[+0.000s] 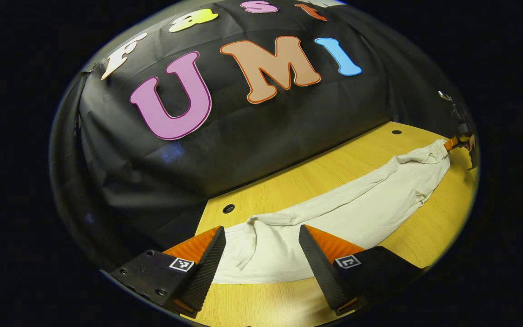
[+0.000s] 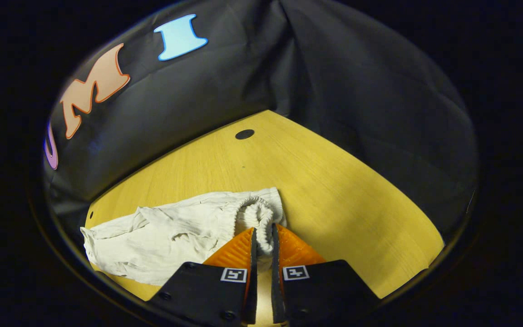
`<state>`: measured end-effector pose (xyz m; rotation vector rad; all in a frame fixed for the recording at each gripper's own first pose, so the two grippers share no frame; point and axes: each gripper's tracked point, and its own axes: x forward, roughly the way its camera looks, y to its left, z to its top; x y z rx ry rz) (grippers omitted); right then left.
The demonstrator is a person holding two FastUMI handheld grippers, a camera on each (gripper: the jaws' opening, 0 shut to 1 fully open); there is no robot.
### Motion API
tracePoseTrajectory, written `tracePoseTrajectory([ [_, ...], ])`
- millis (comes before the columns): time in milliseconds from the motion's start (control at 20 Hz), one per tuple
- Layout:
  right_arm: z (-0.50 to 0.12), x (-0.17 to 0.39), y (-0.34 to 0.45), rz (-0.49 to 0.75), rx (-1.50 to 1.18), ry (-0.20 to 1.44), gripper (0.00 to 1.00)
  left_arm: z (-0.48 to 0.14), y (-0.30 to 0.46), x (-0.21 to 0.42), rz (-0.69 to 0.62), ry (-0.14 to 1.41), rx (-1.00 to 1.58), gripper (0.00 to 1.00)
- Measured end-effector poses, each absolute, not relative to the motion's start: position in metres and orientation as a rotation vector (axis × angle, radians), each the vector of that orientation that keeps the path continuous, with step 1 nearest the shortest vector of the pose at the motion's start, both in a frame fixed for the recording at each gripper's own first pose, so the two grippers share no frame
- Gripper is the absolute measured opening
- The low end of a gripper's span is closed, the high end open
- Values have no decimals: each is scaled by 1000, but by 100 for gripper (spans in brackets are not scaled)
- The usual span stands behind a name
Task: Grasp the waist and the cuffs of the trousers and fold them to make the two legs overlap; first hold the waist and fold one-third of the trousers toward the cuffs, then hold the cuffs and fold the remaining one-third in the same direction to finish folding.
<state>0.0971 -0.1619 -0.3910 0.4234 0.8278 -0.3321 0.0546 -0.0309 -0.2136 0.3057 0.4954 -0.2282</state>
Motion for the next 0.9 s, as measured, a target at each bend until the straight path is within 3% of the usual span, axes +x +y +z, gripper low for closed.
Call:
tracePoseTrajectory([
  [350, -354, 106, -164, -293, 500, 717, 15, -213, -39, 55, -250, 485, 293, 96],
  [750, -314, 135, -134, -51, 465, 564, 15, -220, -32, 51, -245, 495, 266, 96],
  [800, -309, 137, -128, -25, 458, 558, 15, -221, -30, 51, -241, 495, 260, 100],
  [900, -303, 140, -118, 30, 438, 552, 14, -222, -22, 50, -223, 499, 253, 96],
])
